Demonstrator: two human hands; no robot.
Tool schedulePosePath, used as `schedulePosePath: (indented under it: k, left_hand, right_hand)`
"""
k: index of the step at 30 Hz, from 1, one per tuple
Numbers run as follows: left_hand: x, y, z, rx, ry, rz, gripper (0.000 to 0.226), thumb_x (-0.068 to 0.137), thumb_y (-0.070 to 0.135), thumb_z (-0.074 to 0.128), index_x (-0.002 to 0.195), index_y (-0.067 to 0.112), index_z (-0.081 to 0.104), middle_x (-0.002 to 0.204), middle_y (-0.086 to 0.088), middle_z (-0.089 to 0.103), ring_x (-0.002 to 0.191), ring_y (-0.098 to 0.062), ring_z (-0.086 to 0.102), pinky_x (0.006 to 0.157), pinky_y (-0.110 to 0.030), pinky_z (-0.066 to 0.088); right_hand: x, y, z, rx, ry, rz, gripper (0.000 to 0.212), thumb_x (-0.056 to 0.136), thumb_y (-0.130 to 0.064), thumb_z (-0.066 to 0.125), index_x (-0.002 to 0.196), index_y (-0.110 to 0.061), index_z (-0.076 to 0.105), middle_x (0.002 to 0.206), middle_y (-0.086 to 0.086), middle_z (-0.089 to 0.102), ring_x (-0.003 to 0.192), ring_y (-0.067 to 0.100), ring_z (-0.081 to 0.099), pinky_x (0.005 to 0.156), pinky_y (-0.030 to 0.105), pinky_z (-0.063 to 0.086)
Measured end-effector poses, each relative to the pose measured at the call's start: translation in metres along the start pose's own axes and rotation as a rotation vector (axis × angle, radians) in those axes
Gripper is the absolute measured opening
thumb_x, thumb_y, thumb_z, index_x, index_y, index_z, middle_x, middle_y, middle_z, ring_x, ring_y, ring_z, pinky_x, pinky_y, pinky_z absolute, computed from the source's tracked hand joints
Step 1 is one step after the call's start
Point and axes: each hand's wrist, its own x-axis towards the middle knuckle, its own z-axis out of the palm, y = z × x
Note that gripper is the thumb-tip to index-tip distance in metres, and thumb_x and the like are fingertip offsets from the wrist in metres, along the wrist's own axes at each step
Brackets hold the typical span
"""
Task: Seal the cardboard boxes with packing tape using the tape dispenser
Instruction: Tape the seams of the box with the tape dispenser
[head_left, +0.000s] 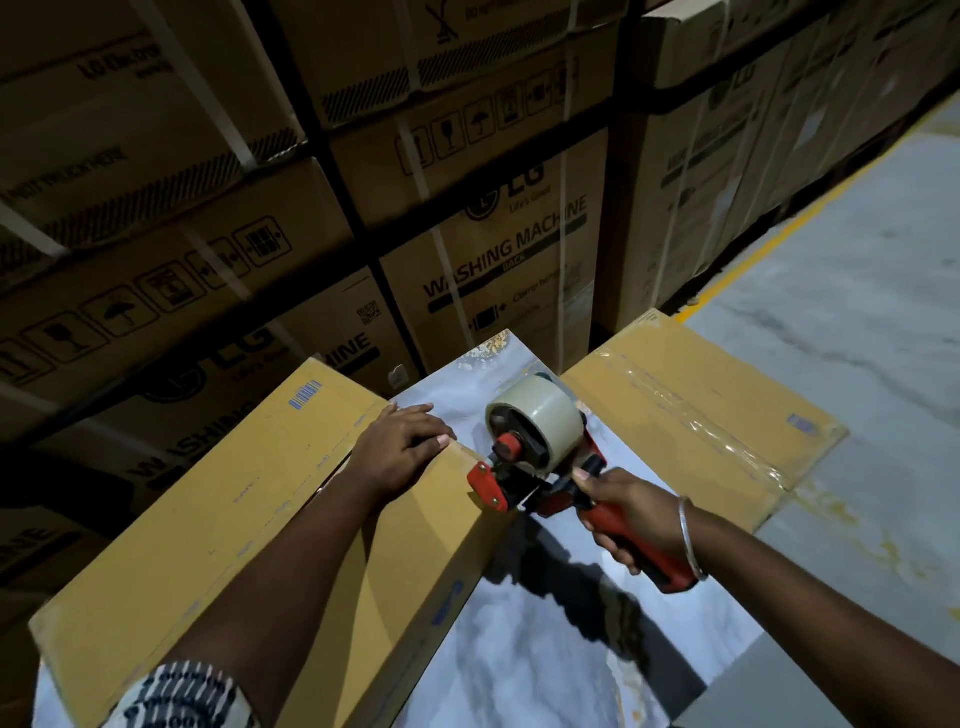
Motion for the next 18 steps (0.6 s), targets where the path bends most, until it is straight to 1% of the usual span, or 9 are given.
schedulePosePath:
  k: [2, 5, 6, 8, 9, 12, 14, 16, 18]
  left_hand:
    - [-0.001, 0.006, 0.0, 0.039, 0.003, -0.005, 0.036, 0.1, 0.046, 0.038, 0.109, 0.034, 0.072, 0.126, 0.019, 0.066, 0.142, -0.01, 0.038, 0.12, -0.051, 0.008]
    - [-0.007, 0.023, 0.004, 0.14, 0.034, 0.013, 0.031, 0.104, 0.033, 0.039, 0.121, 0.032, 0.065, 0.136, 0.013, 0.061, 0.145, -0.012, 0.034, 0.121, -0.052, 0.006]
    - [-0.01, 0.03, 0.007, 0.147, 0.029, 0.03, 0.031, 0.105, 0.03, 0.039, 0.127, 0.033, 0.062, 0.14, 0.012, 0.058, 0.146, -0.012, 0.033, 0.122, -0.051, 0.005]
    - [-0.016, 0.041, 0.013, 0.115, -0.031, 0.081, 0.034, 0.106, 0.036, 0.037, 0.132, 0.034, 0.058, 0.142, 0.012, 0.056, 0.144, -0.011, 0.033, 0.122, -0.049, 0.006]
    - [-0.018, 0.043, 0.015, 0.101, -0.064, 0.104, 0.037, 0.105, 0.042, 0.034, 0.132, 0.034, 0.059, 0.14, 0.012, 0.057, 0.143, -0.011, 0.035, 0.122, -0.049, 0.006]
    - [-0.017, 0.037, 0.015, 0.098, -0.067, 0.103, 0.048, 0.101, 0.052, 0.028, 0.128, 0.034, 0.063, 0.133, 0.014, 0.061, 0.139, -0.012, 0.039, 0.121, -0.052, 0.01]
    - [-0.016, 0.033, 0.012, 0.104, -0.044, 0.065, 0.056, 0.098, 0.061, 0.025, 0.126, 0.034, 0.065, 0.13, 0.015, 0.062, 0.136, -0.011, 0.042, 0.12, -0.054, 0.01]
    - [-0.015, 0.031, 0.01, 0.092, -0.01, 0.038, 0.06, 0.095, 0.065, 0.024, 0.122, 0.033, 0.068, 0.125, 0.015, 0.064, 0.129, -0.009, 0.046, 0.119, -0.056, 0.013]
    - [-0.014, 0.03, 0.009, 0.082, -0.004, 0.02, 0.051, 0.098, 0.059, 0.031, 0.12, 0.034, 0.069, 0.123, 0.017, 0.065, 0.127, -0.008, 0.046, 0.118, -0.057, 0.014]
  right_hand:
    - [-0.005, 0.011, 0.0, 0.027, -0.009, -0.02, 0.061, 0.093, -0.061, 0.056, 0.059, -0.01, 0.057, 0.051, 0.011, 0.037, 0.039, 0.02, 0.029, 0.041, 0.024, 0.026]
    - [-0.005, 0.016, 0.004, 0.047, -0.003, -0.081, 0.071, 0.089, -0.062, 0.057, 0.072, 0.008, 0.056, 0.053, 0.012, 0.035, 0.037, 0.021, 0.03, 0.04, 0.024, 0.029]
    - [-0.005, 0.015, 0.005, 0.067, -0.006, -0.102, 0.069, 0.094, -0.058, 0.056, 0.076, 0.008, 0.063, 0.054, 0.011, 0.034, 0.037, 0.021, 0.03, 0.04, 0.024, 0.028]
    - [-0.006, 0.011, 0.007, 0.076, -0.013, -0.134, 0.055, 0.104, -0.046, 0.047, 0.068, -0.016, 0.076, 0.053, 0.009, 0.031, 0.037, 0.02, 0.028, 0.039, 0.025, 0.025]
    - [-0.005, 0.008, 0.008, 0.072, -0.007, -0.14, 0.058, 0.106, -0.042, 0.043, 0.062, -0.023, 0.075, 0.053, 0.009, 0.03, 0.037, 0.019, 0.027, 0.04, 0.025, 0.023]
    - [0.0, 0.003, 0.014, 0.074, 0.004, -0.165, 0.065, 0.108, -0.037, 0.039, 0.052, -0.028, 0.071, 0.051, 0.008, 0.031, 0.035, 0.017, 0.029, 0.04, 0.025, 0.024]
    - [0.009, 0.003, 0.017, 0.078, -0.003, -0.174, 0.06, 0.108, -0.037, 0.04, 0.061, -0.024, 0.075, 0.054, 0.009, 0.031, 0.035, 0.017, 0.03, 0.039, 0.024, 0.026]
    - [0.019, 0.006, 0.018, 0.106, -0.013, -0.191, 0.05, 0.107, -0.039, 0.044, 0.085, -0.009, 0.078, 0.06, 0.012, 0.031, 0.036, 0.019, 0.029, 0.037, 0.024, 0.026]
    - [0.025, 0.012, 0.017, 0.114, -0.02, -0.203, 0.051, 0.103, -0.045, 0.052, 0.086, -0.001, 0.072, 0.063, 0.015, 0.031, 0.038, 0.021, 0.028, 0.038, 0.024, 0.026]
